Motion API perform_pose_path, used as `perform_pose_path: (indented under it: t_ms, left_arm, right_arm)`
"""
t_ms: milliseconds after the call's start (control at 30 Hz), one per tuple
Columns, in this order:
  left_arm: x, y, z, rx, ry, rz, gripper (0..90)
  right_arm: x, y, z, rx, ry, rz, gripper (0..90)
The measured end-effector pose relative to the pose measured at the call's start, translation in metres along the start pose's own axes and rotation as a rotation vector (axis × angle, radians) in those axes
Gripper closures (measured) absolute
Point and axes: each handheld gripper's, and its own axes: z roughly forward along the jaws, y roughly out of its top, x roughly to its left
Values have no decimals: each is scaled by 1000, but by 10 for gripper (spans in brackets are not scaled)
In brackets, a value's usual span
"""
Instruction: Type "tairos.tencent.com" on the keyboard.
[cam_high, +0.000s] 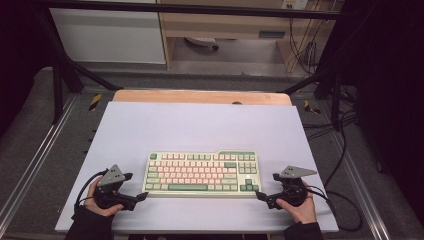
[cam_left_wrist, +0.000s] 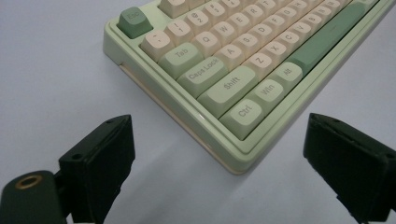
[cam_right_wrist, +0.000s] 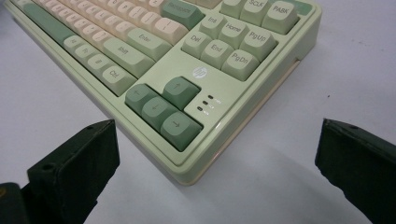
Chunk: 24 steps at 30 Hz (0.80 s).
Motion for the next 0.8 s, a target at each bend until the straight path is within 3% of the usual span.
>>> perform_pose_path:
  t_ms: [800]
  left_arm:
    - [-7, 7, 0, -6, 9, 3, 103]
  right_arm:
    - [1, 0, 0, -1, 1, 0, 4]
